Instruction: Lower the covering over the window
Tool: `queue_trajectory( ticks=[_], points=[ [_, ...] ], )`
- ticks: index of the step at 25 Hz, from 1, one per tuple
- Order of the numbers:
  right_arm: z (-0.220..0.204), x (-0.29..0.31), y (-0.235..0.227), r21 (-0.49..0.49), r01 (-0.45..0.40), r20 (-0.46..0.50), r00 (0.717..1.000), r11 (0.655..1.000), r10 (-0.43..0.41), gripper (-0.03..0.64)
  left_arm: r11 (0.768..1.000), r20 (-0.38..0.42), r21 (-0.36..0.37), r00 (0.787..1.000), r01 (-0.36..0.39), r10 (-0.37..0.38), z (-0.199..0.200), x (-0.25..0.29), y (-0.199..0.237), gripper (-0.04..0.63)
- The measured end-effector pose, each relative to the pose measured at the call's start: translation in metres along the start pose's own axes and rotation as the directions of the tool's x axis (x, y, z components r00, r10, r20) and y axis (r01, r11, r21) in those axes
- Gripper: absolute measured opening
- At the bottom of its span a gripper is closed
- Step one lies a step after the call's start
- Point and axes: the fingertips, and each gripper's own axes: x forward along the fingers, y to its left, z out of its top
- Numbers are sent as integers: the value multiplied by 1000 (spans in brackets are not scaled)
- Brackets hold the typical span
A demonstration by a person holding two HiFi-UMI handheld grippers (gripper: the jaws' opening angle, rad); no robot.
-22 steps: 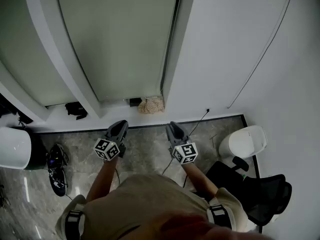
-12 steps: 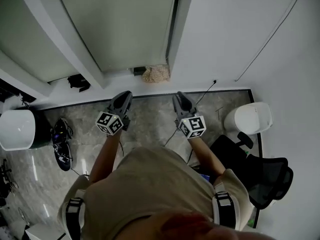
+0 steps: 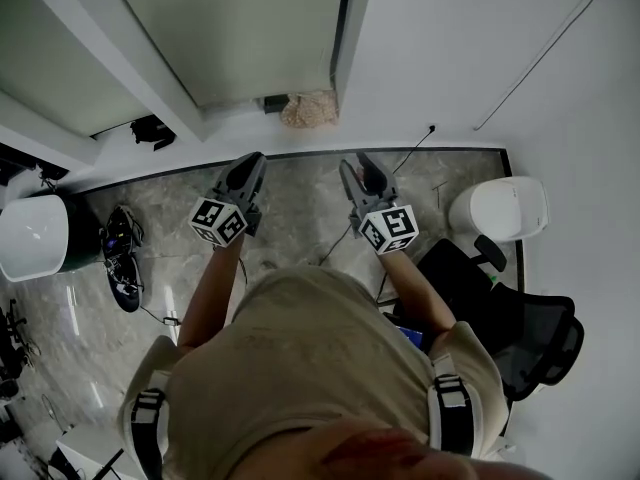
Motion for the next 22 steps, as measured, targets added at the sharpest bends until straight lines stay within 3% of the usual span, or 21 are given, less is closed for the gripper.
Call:
queue_trajectory(
  ticks=[12,22],
  points=[
    [-19,-31,-42,29,-39,-30,999,999,40,147,999,-11,-32,999,-36,36,-41,30,-39,41],
    [-25,1,-39,42,-29,-49,998,999,31,146,996,-38,-69,998,-54,51,-43,25,-2,41]
  ],
)
